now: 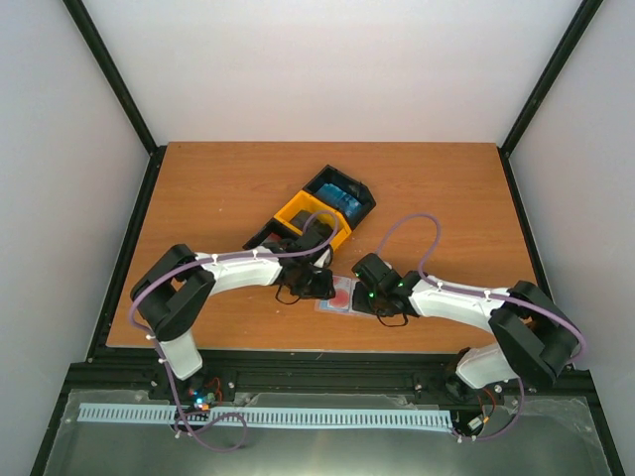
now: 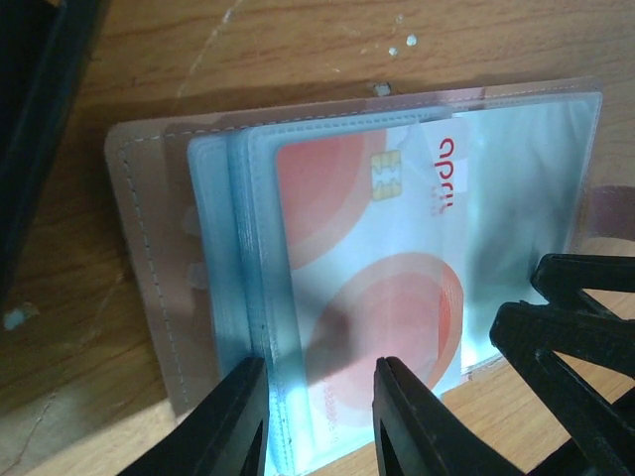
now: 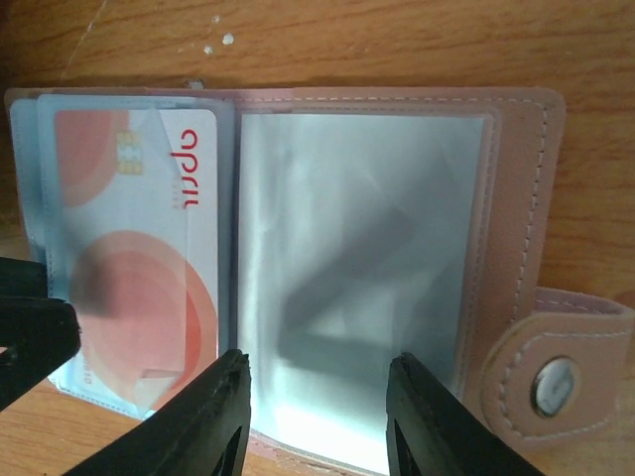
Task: Put the credit cards into the card holder
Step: Turn over the card slot in the card holder.
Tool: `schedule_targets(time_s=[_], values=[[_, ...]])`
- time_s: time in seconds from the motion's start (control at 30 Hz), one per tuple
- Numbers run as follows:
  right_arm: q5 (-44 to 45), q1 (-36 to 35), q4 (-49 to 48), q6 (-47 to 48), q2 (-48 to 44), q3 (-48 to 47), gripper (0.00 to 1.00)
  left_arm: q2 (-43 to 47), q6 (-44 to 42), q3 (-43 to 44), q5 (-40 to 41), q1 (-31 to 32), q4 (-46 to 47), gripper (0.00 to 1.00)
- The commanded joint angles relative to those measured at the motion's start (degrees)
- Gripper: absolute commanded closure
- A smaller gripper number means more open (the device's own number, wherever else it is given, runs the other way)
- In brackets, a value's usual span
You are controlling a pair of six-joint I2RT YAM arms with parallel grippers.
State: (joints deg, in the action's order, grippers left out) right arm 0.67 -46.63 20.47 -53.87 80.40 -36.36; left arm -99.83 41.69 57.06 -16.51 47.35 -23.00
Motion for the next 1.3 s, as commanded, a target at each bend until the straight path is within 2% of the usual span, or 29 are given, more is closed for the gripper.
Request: schedule_targets(time_s=[0.0, 0.23, 0.47, 0.63, 0.97, 1.27], values=[[-0.3, -0.2, -0.3, -0.3, 1.6, 1.1, 0.63, -1.7, 0.7, 2.5, -1.4, 0.4, 0.1, 0.69], [-3.0, -0.1, -3.4, 1.7, 1.3, 1.9, 0.64, -1.7, 0.5, 3.0, -4.7, 0.2, 1.0, 0.69], [-5.0, -0.2, -4.6, 3.9, 4.3, 0.8, 0.79, -2.2, 1.8, 3.1, -9.1, -1.6, 1.6, 0.69], [-5.4, -0.2, -4.8, 3.9, 5.6, 0.7, 0.84, -1.2, 2.0, 2.6, -10.6, -2.5, 2.8, 0.69], [-4.8, -0.2, -4.6, 3.0, 5.6, 0.8, 0.84, -0.7, 0.0, 2.5, -14.0, -2.7, 5.0, 0.7], [5.1, -0.1, 2.0, -0.4, -7.2, 1.9, 0.82, -1.1, -2.5, 3.3, -21.3, -2.6, 9.6, 0.67]])
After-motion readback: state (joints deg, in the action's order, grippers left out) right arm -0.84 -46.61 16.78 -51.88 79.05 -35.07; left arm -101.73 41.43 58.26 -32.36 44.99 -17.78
